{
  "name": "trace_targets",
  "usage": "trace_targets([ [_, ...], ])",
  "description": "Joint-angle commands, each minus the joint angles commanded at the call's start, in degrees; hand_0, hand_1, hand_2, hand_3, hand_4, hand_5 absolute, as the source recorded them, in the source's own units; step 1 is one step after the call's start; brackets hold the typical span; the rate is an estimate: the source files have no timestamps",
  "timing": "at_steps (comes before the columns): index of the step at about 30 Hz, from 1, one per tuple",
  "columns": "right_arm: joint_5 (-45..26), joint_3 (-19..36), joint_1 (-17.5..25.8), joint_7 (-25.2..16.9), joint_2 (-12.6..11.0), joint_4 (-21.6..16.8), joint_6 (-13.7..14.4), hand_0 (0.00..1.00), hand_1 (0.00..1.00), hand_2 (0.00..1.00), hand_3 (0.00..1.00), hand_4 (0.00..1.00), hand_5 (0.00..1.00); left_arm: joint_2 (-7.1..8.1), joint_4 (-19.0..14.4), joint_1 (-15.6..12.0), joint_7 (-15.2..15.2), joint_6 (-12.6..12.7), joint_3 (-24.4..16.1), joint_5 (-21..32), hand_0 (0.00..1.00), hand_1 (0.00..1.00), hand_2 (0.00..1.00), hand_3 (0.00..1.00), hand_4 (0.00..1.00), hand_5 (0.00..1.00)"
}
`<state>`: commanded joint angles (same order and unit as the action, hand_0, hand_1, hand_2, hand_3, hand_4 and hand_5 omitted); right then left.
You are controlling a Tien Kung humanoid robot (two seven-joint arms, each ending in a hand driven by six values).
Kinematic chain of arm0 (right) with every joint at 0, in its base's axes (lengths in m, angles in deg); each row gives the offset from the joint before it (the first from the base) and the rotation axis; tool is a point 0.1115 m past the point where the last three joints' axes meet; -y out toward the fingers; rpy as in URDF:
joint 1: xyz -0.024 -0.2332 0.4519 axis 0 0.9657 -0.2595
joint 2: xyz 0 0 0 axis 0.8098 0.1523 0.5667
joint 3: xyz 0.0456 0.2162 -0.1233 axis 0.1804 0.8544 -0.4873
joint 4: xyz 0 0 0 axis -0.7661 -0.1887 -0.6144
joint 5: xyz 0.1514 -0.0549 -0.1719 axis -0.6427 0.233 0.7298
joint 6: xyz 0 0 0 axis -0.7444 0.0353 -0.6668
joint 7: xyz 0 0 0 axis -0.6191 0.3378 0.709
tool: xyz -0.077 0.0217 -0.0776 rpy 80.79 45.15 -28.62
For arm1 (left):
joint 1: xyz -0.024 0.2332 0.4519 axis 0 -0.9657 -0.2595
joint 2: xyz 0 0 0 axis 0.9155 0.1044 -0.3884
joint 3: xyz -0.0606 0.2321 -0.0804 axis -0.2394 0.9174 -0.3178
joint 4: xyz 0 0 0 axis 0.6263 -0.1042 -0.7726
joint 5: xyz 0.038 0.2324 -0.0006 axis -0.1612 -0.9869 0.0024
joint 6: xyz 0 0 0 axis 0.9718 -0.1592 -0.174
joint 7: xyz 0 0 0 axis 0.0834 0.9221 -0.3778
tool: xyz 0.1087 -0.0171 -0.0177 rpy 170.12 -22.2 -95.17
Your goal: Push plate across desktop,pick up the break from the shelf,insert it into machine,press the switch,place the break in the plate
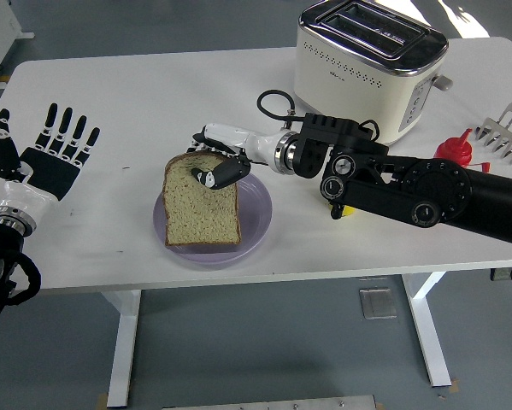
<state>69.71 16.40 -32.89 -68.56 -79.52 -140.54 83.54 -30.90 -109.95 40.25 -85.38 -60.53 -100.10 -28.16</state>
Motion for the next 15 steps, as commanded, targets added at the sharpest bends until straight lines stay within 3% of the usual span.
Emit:
trace_targets([
  [14,0.0,-1.9,-0.1,-1.2,0.7,2.2,1.0,0.317,0.407,0.388,0.456,0.379,0.002,0.03,0.1,0.2,0.0,0.0,-0.2,-0.1,0.78,0.679,0.621,0.631,0.758,0.998],
  [15,0.0,-1.9,-0.1,-1.3,0.7,2.4,0.9,0.301,0.454,0.48,0.506,0.329,0.002,0.03,0.2,0.2,0.0,0.0,-0.2,-0.1,0.78,0.679,0.621,0.632,0.758,0.998],
])
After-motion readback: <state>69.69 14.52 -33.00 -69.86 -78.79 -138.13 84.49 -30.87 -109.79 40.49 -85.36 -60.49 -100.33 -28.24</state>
